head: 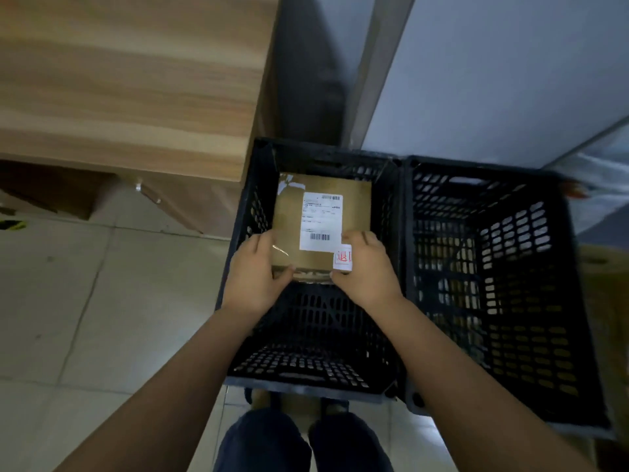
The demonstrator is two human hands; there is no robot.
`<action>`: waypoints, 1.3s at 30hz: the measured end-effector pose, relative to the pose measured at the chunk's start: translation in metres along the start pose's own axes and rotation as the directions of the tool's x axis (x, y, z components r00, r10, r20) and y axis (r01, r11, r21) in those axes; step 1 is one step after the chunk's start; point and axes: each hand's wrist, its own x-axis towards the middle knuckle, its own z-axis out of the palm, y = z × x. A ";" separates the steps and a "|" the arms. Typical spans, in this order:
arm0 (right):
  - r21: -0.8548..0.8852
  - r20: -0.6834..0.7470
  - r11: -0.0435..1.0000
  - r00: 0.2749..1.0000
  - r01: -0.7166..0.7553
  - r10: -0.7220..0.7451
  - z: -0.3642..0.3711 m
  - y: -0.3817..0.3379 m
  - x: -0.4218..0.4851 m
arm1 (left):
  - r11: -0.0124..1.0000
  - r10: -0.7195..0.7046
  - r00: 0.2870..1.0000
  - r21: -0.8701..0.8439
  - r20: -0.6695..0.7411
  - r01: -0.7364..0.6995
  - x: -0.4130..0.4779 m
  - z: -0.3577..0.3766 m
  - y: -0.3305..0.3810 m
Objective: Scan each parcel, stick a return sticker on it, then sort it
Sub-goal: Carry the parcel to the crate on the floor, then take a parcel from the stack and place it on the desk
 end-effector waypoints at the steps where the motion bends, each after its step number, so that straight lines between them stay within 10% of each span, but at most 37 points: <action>1: -0.020 -0.004 0.999 0.999 0.048 -0.048 -0.010 -0.011 -0.009 | 1.000 0.010 0.999 0.013 -0.038 -0.009 -0.010 -0.015 0.008; 17: -0.240 -0.023 0.671 0.687 0.702 -0.727 -0.075 -0.274 -0.150 | 0.933 0.120 0.839 0.348 -0.531 0.087 -0.179 -0.281 0.024; 39: -0.306 -0.100 0.452 0.444 0.838 -0.891 0.037 -0.622 -0.190 | 0.875 0.127 0.730 0.423 -0.672 0.237 -0.241 -0.583 -0.187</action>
